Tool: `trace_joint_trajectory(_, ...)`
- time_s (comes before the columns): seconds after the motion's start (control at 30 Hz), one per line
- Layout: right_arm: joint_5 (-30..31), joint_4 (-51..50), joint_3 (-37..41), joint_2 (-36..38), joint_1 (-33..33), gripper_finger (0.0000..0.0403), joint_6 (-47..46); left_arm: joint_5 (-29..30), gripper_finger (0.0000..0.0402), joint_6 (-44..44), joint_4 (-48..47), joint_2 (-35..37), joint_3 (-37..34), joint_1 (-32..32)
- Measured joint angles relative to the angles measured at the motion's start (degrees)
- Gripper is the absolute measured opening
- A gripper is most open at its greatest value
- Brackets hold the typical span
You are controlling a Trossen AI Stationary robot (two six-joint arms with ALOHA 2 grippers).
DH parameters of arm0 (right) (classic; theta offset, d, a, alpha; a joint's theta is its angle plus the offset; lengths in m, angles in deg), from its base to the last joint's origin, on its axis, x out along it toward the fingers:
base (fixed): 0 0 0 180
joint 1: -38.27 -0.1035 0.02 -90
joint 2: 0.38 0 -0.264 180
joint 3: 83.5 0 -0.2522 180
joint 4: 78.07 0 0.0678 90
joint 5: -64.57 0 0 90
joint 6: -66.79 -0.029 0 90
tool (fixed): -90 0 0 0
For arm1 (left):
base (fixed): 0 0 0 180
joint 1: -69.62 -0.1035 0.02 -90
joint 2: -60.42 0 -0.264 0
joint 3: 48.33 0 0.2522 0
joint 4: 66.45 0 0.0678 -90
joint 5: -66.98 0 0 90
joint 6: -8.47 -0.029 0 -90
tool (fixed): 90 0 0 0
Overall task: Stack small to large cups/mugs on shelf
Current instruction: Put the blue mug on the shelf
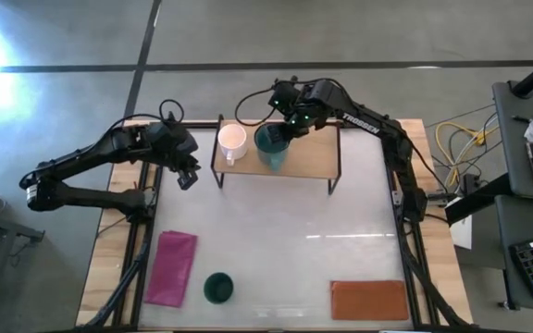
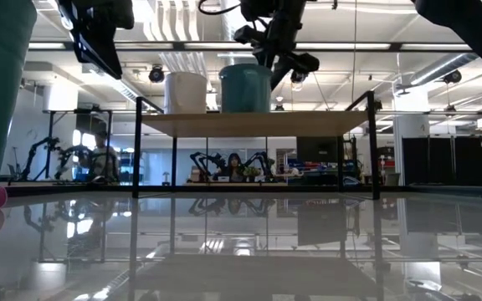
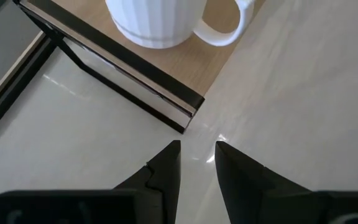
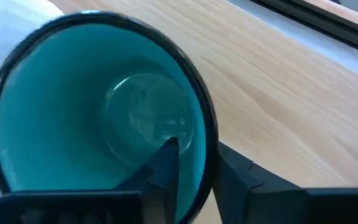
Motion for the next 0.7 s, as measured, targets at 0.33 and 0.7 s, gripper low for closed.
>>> trace_joint_trajectory(0.33, 1.04, -0.25, -1.01, 3.83, -0.25, 0.0134, 1.17, -0.04, 0.0085, 1.54, 0.21, 0.15, -1.08, 0.04)
trace_joint_trajectory(0.7, 1.65, -5.46, 3.01, 12.9, -7.92, 0.0127, 0.19, -0.61, 0.0085, 5.95, 4.08, 0.16, -3.12, 1.86)
